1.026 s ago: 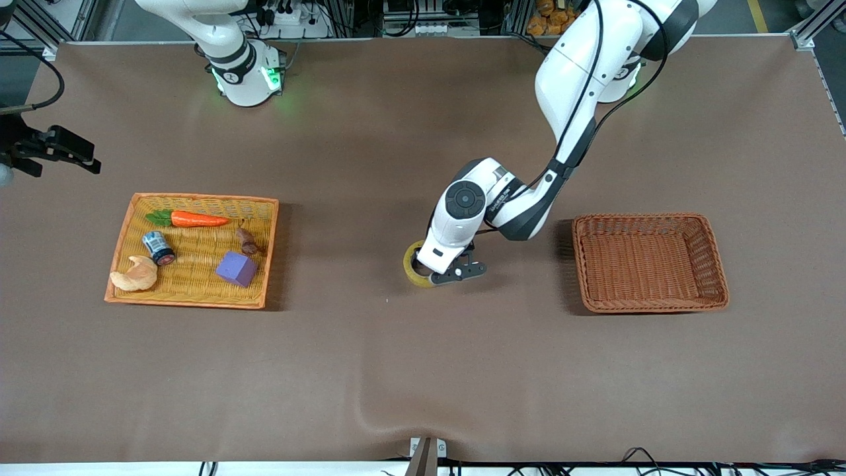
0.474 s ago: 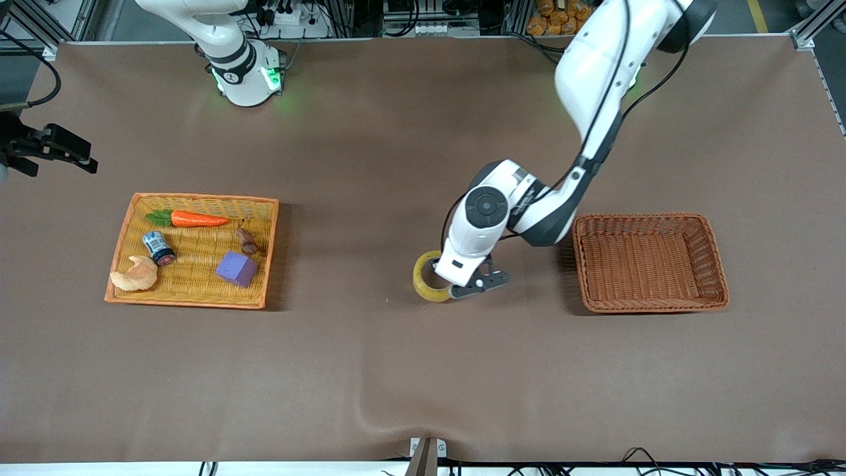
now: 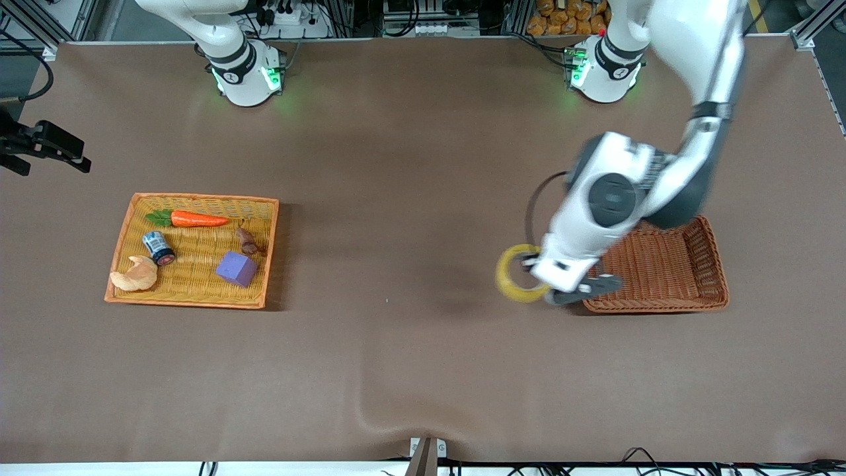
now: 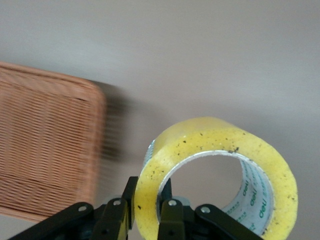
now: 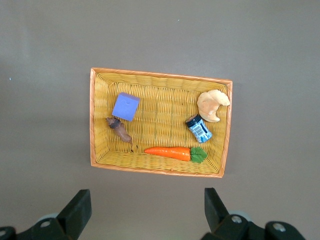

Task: Transfer tape with both arms
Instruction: 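Lift the tape roll with the left gripper over the basket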

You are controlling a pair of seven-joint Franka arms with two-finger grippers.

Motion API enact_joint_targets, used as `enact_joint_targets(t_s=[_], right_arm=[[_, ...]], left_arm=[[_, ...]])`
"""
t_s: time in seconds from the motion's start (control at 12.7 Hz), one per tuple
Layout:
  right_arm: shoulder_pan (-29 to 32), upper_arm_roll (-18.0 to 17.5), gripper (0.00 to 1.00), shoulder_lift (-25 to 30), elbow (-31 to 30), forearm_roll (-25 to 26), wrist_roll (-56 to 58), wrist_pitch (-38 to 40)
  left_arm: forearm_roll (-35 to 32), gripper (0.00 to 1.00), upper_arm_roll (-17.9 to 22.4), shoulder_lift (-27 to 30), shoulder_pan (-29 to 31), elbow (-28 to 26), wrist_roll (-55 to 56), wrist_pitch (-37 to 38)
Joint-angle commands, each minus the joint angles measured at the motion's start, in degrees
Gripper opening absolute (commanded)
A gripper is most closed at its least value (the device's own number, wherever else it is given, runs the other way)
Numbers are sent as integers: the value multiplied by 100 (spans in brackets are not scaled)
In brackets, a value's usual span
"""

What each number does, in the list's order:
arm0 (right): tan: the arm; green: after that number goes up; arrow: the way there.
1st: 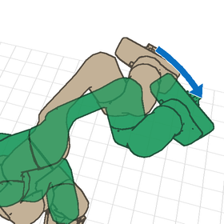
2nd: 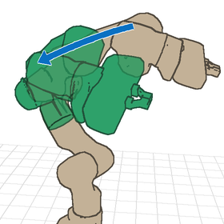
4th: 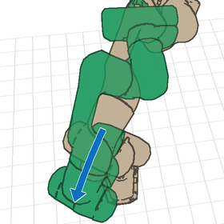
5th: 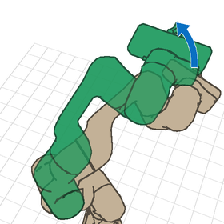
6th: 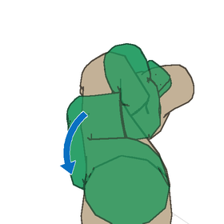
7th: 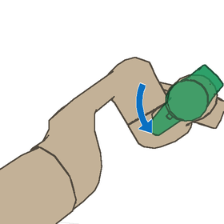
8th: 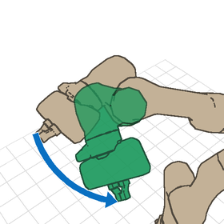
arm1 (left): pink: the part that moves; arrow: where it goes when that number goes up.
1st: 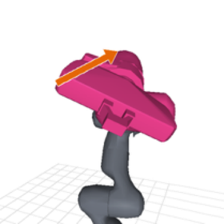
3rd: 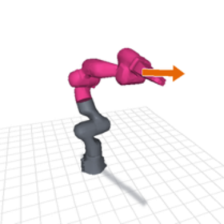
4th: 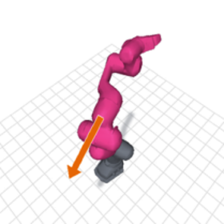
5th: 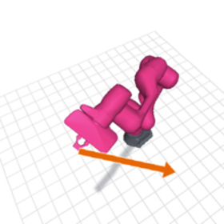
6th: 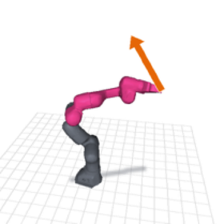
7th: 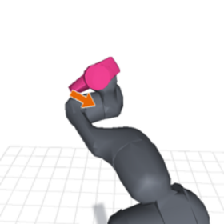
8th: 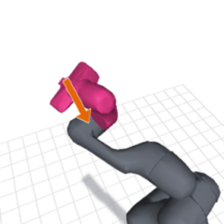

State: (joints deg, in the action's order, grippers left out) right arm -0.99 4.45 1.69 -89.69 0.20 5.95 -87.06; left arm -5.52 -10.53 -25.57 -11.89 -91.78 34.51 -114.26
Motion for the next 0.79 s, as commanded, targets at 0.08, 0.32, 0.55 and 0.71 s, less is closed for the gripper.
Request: enact_joint_targets(t_s=[0.08, 0.32, 0.55, 0.71], right_arm=[[2, -14, 100, -11, 57, 77, -469, 75], [-6, -14, 100, -11, 57, 94, -560, 93], [20, -14, 100, -63, 22, 121, -516, 277], [29, -14, 100, -221, 40, 112, -507, 304]], left_arm=[[-99, 0, -98, 676, 1107, -1200, -1425, -148], [-134, 0, -116, 1009, 1637, -2007, -1938, -603], [-441, 0, -125, 1168, 2172, -2774, -2395, -1290], [-450, 0, -125, 1186, 2401, -3151, -2737, -1693]])
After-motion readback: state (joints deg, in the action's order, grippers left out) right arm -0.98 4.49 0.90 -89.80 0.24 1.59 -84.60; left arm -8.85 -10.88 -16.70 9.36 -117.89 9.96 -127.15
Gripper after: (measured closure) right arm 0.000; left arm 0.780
